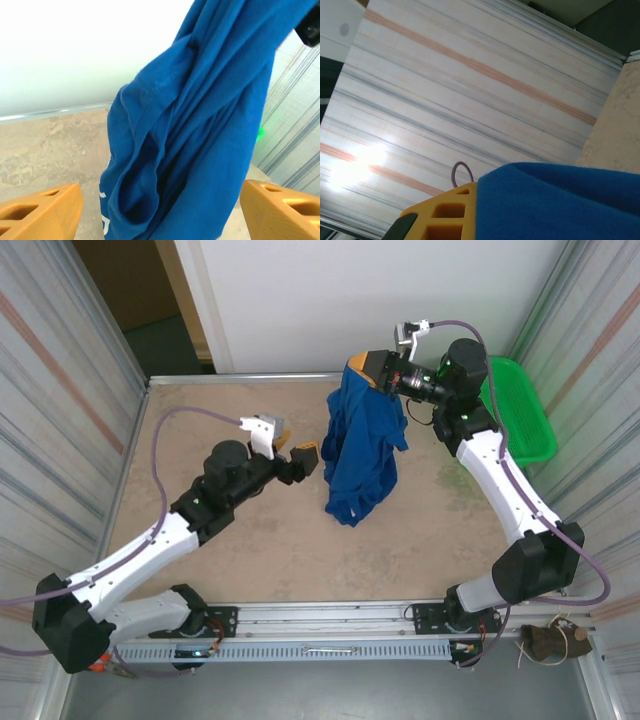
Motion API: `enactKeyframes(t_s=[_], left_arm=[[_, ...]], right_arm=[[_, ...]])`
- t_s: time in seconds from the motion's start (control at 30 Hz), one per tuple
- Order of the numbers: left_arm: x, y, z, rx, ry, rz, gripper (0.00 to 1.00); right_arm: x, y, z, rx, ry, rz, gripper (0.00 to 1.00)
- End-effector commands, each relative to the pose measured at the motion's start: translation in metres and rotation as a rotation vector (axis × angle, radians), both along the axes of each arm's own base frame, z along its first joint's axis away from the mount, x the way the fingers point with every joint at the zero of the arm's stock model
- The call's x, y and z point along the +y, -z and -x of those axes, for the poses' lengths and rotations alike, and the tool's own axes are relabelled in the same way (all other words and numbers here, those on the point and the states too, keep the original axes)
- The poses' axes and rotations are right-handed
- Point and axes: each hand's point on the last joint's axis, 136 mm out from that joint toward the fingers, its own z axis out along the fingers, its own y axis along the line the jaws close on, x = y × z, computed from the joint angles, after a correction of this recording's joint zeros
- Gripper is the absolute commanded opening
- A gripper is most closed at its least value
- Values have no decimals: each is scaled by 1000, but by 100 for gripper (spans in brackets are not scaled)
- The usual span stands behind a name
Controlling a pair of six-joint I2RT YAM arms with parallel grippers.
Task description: Fold the inside-out t-shirt
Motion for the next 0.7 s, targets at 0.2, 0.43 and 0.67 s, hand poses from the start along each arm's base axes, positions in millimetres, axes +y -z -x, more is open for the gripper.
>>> enactKeyframes(t_s=[0.2, 0.43, 0.67], left_arm=[[-14, 39, -44, 82, 45, -71, 82], [-43, 64, -67, 126, 116, -70, 82], [-25, 7, -78, 82, 114, -27, 0]], right_arm=[[9, -36, 30, -141, -48, -15, 0], [17, -40, 37, -155, -64, -17, 0], [-27, -4, 16, -101, 106, 48, 0]])
